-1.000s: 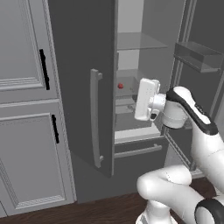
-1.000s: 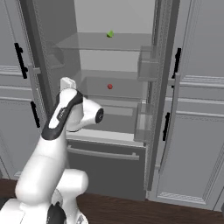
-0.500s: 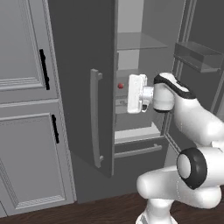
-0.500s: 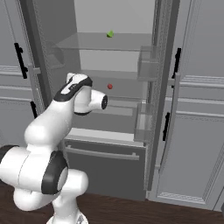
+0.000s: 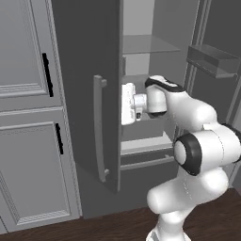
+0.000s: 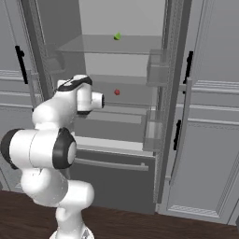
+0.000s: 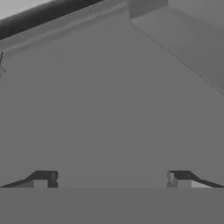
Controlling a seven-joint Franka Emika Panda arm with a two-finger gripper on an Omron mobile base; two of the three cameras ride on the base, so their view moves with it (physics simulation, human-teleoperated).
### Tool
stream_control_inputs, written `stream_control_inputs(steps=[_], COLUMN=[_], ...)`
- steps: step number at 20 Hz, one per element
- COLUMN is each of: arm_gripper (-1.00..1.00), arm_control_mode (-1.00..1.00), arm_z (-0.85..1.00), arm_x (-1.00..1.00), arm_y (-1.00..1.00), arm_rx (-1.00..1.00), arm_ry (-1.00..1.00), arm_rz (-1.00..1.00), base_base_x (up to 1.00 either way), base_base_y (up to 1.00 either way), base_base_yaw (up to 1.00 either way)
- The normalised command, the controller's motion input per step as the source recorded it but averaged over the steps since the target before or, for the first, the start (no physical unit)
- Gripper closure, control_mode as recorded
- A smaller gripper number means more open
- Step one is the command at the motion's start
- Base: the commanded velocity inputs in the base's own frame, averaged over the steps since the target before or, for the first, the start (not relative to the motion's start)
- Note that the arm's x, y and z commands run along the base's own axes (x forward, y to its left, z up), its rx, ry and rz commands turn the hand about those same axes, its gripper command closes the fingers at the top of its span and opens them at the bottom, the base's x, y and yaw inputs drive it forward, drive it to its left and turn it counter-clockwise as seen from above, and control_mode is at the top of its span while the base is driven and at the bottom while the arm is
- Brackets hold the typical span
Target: Take the strawberry from the fridge and place it on top of the pancake, located on the dining counter.
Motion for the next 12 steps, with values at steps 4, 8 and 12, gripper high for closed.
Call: stream_control_inputs(steps=[4,8,12], arm_gripper=[-1.0,-1.0,-1.0], arm_control_mode=[-1.0,-1.0,-1.0], arm_z=[0.0,0.0,-0.02], arm_x=[-0.17,-0.35,-0.46], arm_y=[0.58,0.66,0.54], arm_rx=[0.02,0.01,0.03], arm_ry=[0.0,0.0,0.0], arm_rz=[0.32,0.31,0.21], base_base_x=[0.0,0.0,0.0], base_base_y=[0.0,0.0,0.0], base_base_yaw=[0.0,0.0,0.0])
